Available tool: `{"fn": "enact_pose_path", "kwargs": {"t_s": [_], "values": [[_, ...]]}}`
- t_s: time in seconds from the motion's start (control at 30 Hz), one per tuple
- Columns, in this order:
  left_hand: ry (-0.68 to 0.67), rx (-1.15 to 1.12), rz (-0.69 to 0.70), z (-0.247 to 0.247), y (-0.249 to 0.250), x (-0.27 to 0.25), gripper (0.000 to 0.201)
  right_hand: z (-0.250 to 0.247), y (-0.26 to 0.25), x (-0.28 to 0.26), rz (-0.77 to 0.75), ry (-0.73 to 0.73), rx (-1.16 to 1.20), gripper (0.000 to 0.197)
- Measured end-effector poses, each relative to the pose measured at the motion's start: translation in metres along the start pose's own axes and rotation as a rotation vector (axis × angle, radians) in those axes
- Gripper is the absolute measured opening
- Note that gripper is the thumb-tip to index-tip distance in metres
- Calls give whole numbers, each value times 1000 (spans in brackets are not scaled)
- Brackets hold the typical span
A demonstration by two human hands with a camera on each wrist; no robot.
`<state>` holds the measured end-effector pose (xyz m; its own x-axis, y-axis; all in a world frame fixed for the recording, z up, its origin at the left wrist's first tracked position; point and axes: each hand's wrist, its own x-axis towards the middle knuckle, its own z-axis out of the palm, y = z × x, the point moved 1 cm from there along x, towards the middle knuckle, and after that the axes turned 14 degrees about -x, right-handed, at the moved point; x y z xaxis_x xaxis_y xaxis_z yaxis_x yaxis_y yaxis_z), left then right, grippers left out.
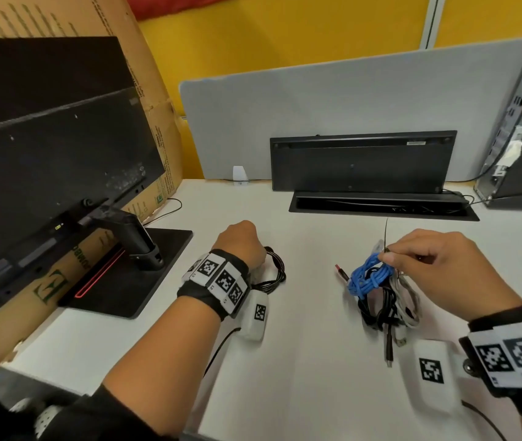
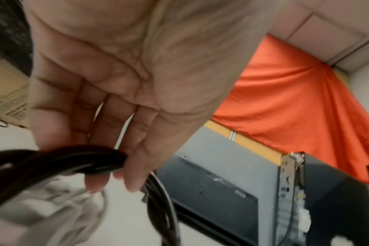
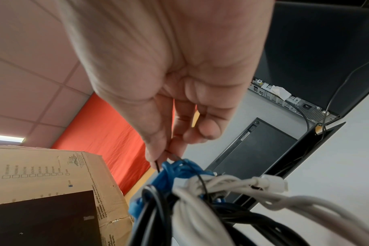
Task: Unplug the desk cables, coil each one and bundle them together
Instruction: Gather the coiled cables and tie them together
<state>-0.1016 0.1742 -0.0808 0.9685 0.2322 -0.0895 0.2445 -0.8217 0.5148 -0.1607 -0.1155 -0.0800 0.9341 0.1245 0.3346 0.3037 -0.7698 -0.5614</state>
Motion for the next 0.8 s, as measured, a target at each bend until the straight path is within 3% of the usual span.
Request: {"fn": "enact_pose_path", "kwargs": {"t_s": [0.13,0.23,0.4,0.6,0.8], "values": [[-46,-261,79,-5,19,-11,23,-1,-2,-1,6,4,-32,10],[-68,-610,199,0,40,-28,31,-3,-5,-1,-7,6,-64,8],[-174,-1092,334,22,77,-62,25,-9,-10,-4,-27,-15,-129,11],[-242,-1102,480,32,93,-84,11,-15,-17,-8,-47,-58,-239,17],[-334,-1052,564,25,94,-91,29,-18,-24,-8,-47,-106,-312,21]]}}
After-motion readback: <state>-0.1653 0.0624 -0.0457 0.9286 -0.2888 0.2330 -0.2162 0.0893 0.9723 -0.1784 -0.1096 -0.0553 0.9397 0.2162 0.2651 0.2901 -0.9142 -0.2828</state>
